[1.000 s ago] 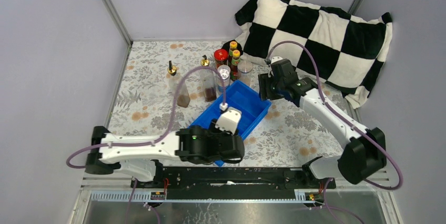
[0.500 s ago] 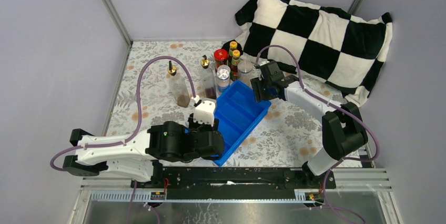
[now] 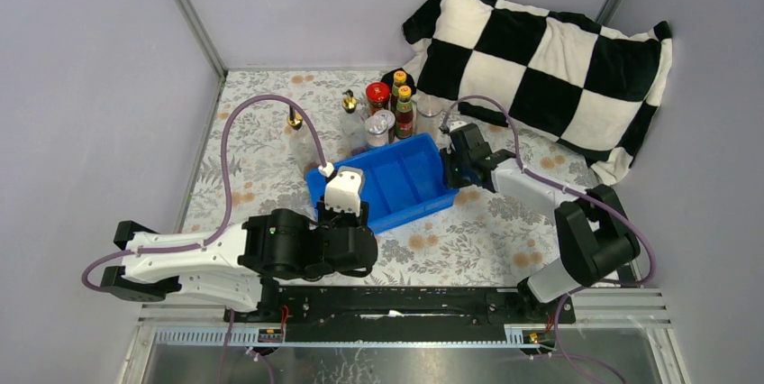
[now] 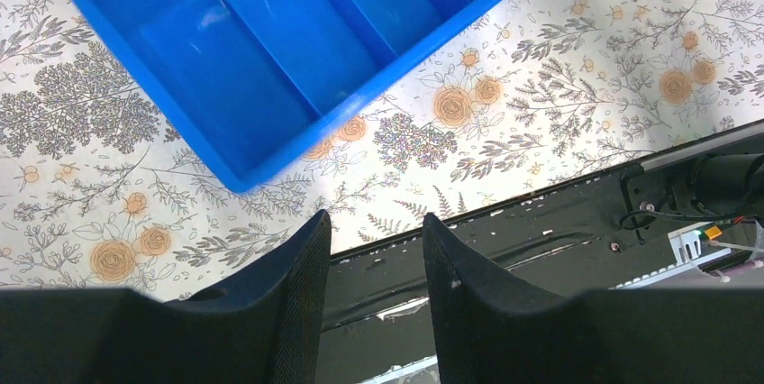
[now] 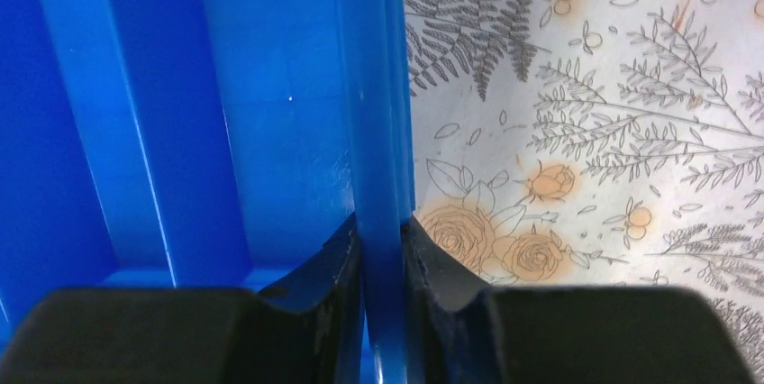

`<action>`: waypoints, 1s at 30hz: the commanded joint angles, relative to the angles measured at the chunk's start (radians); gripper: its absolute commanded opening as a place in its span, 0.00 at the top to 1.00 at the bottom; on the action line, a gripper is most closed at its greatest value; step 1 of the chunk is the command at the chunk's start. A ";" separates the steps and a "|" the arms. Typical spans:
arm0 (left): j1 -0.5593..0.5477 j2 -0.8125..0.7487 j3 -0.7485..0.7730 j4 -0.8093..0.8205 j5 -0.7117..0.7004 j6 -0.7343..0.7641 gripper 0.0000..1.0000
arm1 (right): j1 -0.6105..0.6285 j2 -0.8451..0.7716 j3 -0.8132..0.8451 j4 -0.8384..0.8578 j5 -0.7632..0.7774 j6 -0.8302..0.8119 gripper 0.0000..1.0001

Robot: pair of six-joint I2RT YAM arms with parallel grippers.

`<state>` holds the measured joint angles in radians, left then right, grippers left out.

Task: Organize the condiment bottles
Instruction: Place the storage box at the center of the board.

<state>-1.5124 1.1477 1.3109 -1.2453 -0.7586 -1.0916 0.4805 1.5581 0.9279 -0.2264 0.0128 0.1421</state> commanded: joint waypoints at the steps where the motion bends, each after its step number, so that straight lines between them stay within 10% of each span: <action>1: -0.012 -0.017 0.019 0.014 -0.055 -0.038 0.53 | -0.001 -0.064 -0.086 0.009 -0.004 0.143 0.80; 30: -0.063 -0.039 -0.056 0.045 -0.082 -0.115 0.55 | 0.008 -0.329 -0.224 -0.074 -0.063 0.220 0.81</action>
<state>-1.5665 1.1179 1.2709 -1.2301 -0.7918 -1.1748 0.4828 1.2606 0.7086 -0.3161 -0.0212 0.3569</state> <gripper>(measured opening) 0.455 0.218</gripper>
